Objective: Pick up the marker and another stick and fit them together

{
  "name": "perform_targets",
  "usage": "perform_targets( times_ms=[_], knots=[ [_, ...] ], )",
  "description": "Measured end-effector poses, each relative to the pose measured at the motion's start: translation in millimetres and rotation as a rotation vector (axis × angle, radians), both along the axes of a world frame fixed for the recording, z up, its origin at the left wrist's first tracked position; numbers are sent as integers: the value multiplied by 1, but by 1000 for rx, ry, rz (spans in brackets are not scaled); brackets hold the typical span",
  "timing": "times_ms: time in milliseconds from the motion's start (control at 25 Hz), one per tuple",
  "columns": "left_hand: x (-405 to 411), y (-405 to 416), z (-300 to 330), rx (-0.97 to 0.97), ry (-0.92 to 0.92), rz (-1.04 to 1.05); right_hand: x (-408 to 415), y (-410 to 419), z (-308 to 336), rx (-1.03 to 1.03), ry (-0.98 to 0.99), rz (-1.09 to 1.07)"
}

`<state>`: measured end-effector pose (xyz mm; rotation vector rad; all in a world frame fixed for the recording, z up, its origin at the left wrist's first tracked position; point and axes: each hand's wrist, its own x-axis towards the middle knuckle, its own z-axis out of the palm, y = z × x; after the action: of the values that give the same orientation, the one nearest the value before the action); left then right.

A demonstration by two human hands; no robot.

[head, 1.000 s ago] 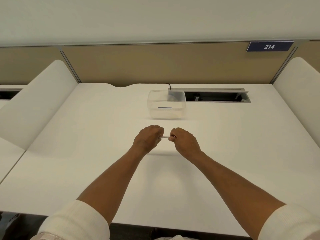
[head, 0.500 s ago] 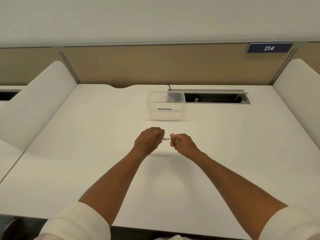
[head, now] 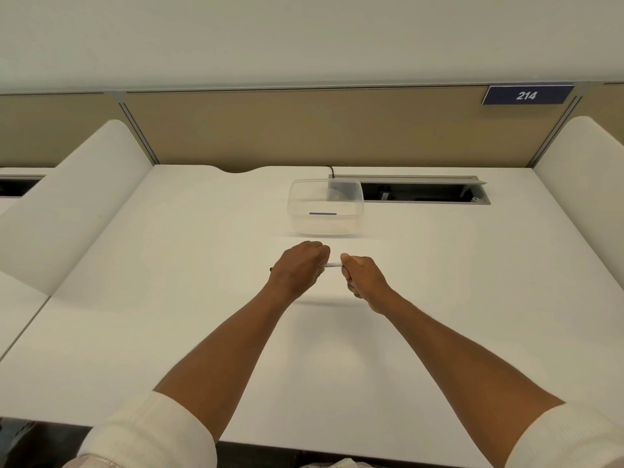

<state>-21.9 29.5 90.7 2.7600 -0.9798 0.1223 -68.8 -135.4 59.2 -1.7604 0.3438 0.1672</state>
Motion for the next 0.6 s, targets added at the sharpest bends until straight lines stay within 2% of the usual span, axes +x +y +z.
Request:
perform_targets(
  times_ms=[80,200,360,600],
  knots=[
    [1,1,0,4,2,4,1,0,1,28,38,21],
    [1,5,-3,-4,29,33,-1,-1,-2,-234,-107,97],
    [0,4,-5,-2,43,42,-3,-8,-5,-401,-281,116],
    [-6,0,-6,11,52,6,-7,-13,-5,-453,-260,152]
  ],
)
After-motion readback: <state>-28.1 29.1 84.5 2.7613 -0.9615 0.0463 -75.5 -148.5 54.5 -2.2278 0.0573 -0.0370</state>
